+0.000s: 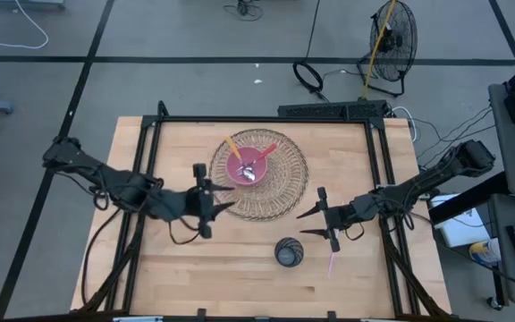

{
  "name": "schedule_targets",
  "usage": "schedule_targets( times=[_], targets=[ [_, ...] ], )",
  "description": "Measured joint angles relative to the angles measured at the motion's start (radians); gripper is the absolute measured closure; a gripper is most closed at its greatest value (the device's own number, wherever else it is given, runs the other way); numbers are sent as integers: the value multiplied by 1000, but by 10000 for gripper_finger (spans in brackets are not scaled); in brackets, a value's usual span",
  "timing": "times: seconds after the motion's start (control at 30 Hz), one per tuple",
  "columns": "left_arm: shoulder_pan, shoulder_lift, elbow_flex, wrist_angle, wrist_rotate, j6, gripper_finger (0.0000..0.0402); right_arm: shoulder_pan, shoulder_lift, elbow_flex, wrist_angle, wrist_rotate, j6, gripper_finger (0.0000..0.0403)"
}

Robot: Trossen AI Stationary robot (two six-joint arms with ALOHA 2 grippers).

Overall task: Pick & Place Utensil
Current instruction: Put the blue cup on the woven mat to the right of the pink bowl

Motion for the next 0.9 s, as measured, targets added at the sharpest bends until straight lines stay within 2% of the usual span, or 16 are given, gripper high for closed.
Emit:
schedule_targets(
  times=[0.13, 0.3, 0.57, 0.73, 0.9],
  targets=[
    [-55, -1, -10, 12, 8, -37, 231, 0, 0, 0, 10, 0, 1, 227],
    [-108, 0, -91, 104, 54, -50, 231, 0, 0, 0, 19, -3, 26, 227],
    [-128, -46, -360, 515, 227, 6, 231, 1, 0, 0, 19, -4, 52, 227],
    [-122, -136, -570, 748, 243, 8, 231, 24, 0, 36, -33, -3, 76, 227],
    [-102, -218, -760, 1000, 243, 17, 231, 42, 1, 125, -189, 53, 80, 227]
  ],
)
